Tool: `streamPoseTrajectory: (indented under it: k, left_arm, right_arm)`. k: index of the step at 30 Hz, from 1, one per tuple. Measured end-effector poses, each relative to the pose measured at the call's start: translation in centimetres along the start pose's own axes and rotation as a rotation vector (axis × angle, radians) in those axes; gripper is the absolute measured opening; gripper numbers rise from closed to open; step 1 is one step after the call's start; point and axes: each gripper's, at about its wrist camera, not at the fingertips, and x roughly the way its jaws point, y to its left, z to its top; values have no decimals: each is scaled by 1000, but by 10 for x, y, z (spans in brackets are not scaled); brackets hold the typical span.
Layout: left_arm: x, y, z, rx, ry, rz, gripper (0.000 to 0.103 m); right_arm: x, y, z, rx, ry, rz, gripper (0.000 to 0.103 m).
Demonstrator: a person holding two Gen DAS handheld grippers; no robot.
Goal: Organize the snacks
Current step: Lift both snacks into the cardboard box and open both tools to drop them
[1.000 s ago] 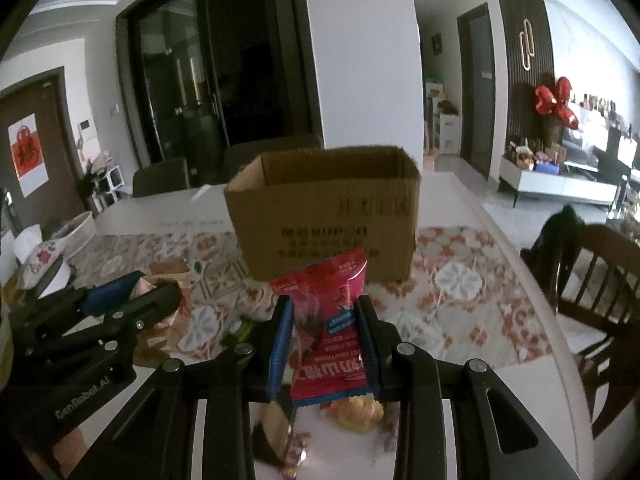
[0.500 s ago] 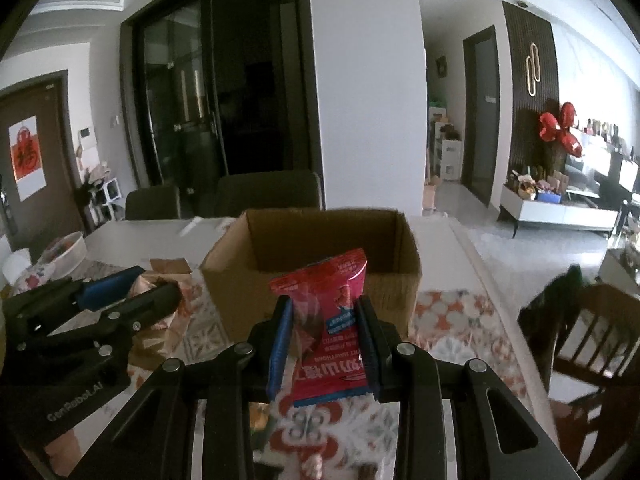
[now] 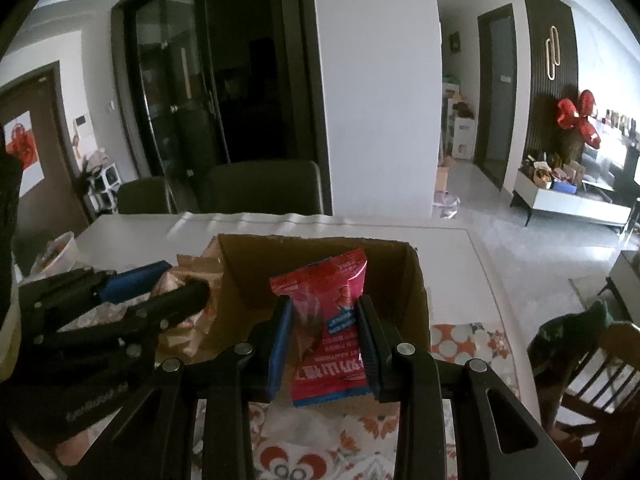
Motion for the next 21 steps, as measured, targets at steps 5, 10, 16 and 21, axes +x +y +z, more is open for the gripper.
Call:
streamPoseTrajectory:
  k: [5,10,16,21]
  left_arm:
    - [21,3,8,-2,47,6,42]
    - [20,11,4,-14,30,66,65]
    - [1,12,-9,-5,-5,101,76]
    - [-27,6,-18,3,-58,129,88]
  right_arm:
    - [19,-4,5,18,31,2,33]
    - [27,-7,6,18,49,-60,54]
    - [11,-9,-6,48,36,-90,59]
    - [-12,-3,-20,36,9,-74,59]
